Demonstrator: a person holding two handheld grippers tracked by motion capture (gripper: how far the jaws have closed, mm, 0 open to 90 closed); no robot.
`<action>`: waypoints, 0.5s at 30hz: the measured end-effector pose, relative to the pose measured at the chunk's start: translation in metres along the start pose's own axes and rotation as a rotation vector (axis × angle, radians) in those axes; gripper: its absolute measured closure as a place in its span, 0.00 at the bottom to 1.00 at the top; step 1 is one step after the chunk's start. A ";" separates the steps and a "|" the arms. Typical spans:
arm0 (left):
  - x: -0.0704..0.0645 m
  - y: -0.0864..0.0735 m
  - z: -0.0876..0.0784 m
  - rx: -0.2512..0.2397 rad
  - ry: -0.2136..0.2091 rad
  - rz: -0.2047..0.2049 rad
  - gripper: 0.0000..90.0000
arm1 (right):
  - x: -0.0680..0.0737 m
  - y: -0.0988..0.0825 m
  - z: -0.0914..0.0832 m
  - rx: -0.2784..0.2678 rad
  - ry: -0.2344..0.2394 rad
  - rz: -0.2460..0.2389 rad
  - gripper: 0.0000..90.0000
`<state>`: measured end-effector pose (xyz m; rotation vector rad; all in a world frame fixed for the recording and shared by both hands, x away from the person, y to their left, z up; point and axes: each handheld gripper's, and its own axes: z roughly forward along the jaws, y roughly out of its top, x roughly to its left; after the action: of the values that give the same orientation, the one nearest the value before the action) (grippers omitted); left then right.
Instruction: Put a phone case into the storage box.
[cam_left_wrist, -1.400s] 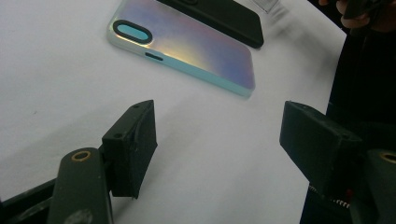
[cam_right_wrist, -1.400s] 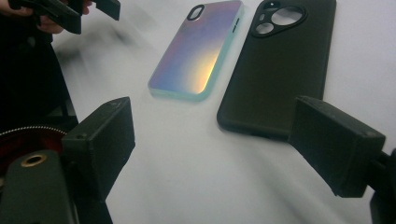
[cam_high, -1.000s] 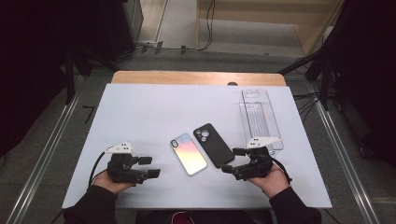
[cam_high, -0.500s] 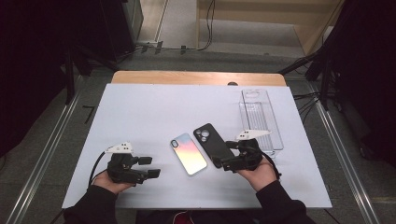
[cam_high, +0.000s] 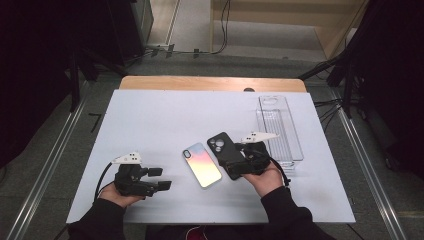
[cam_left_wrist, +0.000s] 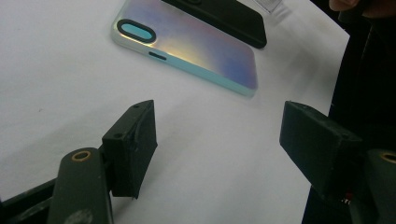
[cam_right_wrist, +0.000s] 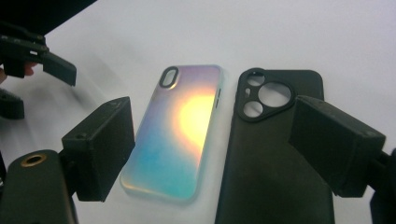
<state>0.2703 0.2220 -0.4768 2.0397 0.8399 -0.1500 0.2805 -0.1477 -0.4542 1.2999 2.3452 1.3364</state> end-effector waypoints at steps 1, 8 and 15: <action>0.000 0.000 0.000 0.000 0.000 0.001 0.31 | 0.000 0.001 0.002 -0.006 -0.001 -0.002 0.14; 0.001 0.000 0.000 -0.002 -0.001 -0.004 0.31 | 0.003 0.004 0.016 -0.009 -0.005 0.019 0.14; 0.001 0.000 -0.001 0.000 0.003 -0.015 0.31 | 0.010 0.016 0.030 0.026 -0.013 0.017 0.14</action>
<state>0.2708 0.2235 -0.4770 2.0349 0.8570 -0.1558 0.2991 -0.1179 -0.4572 1.3348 2.3558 1.3019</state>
